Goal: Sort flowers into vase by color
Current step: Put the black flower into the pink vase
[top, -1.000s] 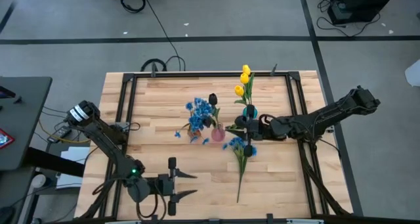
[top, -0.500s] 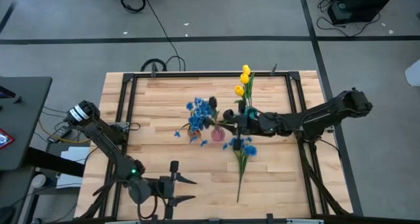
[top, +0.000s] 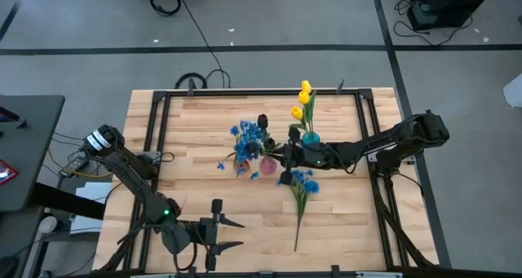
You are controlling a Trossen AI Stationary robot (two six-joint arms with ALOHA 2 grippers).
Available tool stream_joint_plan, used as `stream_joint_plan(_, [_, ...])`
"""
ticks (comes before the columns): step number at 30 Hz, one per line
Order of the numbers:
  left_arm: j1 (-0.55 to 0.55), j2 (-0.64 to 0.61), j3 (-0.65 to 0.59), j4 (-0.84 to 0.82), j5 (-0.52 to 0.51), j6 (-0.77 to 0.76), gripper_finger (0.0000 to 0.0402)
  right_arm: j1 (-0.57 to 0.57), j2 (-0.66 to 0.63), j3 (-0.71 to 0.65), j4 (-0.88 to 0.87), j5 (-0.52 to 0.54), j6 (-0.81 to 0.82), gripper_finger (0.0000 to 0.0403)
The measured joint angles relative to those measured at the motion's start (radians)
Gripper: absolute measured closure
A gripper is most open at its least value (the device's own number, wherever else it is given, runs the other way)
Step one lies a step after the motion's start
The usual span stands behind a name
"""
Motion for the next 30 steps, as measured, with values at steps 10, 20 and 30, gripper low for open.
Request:
stream_joint_plan(10, [-0.002,0.000,0.000,-0.025,0.000,-0.027,0.0188,-0.001,0.068,0.003,0.013,0.014,0.033,0.0376])
stream_joint_plan(20, [-0.021,0.000,0.000,-0.030,-0.003,-0.049,0.0188,-0.001,0.045,-0.002,-0.029,-0.001,0.062,0.0342])
stream_joint_plan(30, [-0.021,0.000,0.000,-0.031,-0.008,-0.066,0.0188,0.006,-0.060,-0.002,-0.161,-0.007,0.086,0.0245])
